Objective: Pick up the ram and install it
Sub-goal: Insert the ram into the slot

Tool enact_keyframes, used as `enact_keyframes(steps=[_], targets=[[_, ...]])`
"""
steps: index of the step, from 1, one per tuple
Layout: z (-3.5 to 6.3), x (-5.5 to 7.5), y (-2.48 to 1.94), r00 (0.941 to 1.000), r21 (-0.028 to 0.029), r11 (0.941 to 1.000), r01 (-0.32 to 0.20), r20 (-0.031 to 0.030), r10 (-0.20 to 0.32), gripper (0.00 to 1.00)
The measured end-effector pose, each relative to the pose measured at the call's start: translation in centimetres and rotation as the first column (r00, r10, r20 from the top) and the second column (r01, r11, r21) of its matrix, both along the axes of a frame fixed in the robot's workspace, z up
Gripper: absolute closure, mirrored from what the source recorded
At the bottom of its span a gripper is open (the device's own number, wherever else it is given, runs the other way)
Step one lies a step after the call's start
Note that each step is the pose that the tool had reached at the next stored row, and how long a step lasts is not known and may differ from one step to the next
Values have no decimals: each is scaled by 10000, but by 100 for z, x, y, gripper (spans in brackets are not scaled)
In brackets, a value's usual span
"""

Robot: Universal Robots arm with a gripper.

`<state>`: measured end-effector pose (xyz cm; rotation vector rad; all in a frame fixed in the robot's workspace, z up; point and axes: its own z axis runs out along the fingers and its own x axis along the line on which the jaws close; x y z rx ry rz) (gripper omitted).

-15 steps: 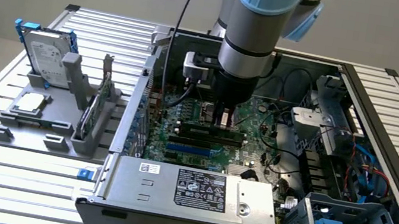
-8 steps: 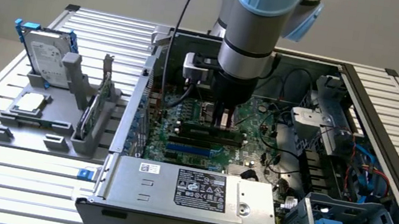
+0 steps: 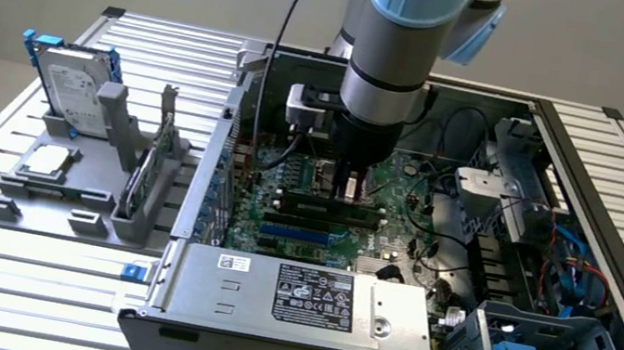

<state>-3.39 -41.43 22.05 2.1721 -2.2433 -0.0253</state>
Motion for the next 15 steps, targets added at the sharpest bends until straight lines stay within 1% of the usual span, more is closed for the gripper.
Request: enact_keyframes(steps=[2, 3, 10, 11, 13, 14, 15], targets=[[6, 0, 0, 10000, 0, 10000, 0, -1, 0, 79], [15, 0, 0, 10000, 1, 10000, 1, 0, -1, 72], [164, -1, 0, 10000, -1, 10000, 1, -1, -1, 72], [184, -1, 0, 10000, 0, 10000, 0, -1, 0, 74], [232, -2, 0, 10000, 0, 10000, 0, -1, 0, 87], [245, -3, 0, 10000, -1, 10000, 0, -1, 0, 87], [247, -3, 0, 10000, 1, 10000, 1, 0, -1, 89]])
